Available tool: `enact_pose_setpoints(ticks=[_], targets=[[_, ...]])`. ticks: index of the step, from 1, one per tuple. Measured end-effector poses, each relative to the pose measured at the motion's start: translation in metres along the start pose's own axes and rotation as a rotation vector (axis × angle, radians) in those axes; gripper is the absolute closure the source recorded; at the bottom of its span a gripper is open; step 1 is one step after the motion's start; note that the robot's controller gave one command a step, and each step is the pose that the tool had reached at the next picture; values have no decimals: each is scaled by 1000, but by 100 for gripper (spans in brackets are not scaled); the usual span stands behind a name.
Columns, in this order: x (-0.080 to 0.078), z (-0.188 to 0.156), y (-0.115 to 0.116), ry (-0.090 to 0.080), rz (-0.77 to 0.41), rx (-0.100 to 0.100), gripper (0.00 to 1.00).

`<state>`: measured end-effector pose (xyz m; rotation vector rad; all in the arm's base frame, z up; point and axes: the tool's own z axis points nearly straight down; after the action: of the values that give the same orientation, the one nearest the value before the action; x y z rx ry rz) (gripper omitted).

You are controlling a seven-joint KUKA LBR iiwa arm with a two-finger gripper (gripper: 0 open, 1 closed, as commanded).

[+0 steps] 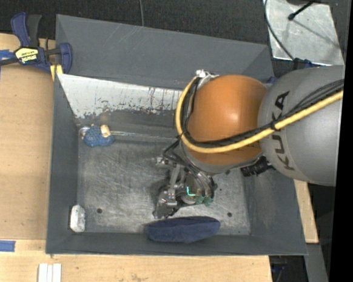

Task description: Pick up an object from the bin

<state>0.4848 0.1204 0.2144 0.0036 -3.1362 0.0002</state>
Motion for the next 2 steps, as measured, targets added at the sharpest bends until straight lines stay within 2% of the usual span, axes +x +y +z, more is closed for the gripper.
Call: enact_pose_setpoints(ticks=[1, 2], targets=[[-9, 120, -75, -31, -63, -3, 0], [-41, 113, -129, -12, -392, 4, 0]])
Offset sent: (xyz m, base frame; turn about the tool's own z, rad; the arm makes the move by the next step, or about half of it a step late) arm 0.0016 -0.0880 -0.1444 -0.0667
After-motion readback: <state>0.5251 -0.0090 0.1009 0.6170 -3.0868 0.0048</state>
